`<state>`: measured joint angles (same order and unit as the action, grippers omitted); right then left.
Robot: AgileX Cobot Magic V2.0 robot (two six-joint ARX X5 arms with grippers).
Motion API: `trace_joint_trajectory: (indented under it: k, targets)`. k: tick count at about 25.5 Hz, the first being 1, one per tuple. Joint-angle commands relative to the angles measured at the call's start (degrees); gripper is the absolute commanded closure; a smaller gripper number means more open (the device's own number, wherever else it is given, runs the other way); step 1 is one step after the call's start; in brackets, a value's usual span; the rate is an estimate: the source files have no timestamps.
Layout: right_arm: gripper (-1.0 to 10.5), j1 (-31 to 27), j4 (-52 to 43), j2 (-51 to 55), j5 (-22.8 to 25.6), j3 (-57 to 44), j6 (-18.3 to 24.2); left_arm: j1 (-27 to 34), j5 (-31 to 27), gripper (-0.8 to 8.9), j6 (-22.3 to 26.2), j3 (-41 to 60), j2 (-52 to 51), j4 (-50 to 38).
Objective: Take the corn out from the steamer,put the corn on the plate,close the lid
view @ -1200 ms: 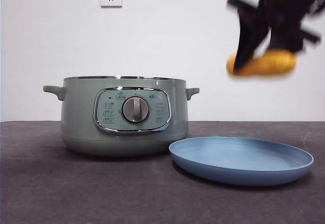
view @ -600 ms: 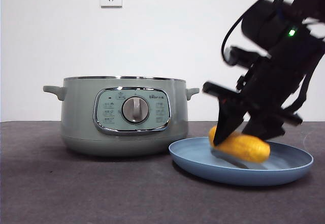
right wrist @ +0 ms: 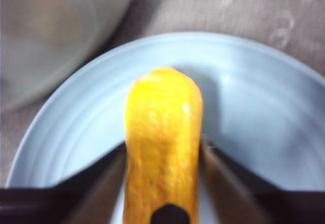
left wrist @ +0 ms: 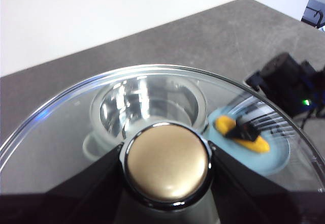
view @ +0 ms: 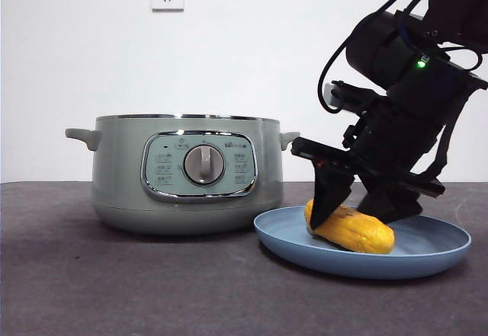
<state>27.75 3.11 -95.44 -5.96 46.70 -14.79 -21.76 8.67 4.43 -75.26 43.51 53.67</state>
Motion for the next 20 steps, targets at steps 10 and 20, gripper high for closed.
trace_joint_trajectory:
  k: [10, 20]
  targets:
    - [4.4, 0.0, 12.7, 30.9, 0.3, -0.6, 1.6, 0.0, 2.2, 8.22, -0.3, -0.2, 19.9, -24.1]
    - [4.4, 0.0, 17.8, 55.1, 0.5, -0.6, 2.3, -0.1, 2.4, 8.22, -0.2, -0.2, 33.9, -36.5]
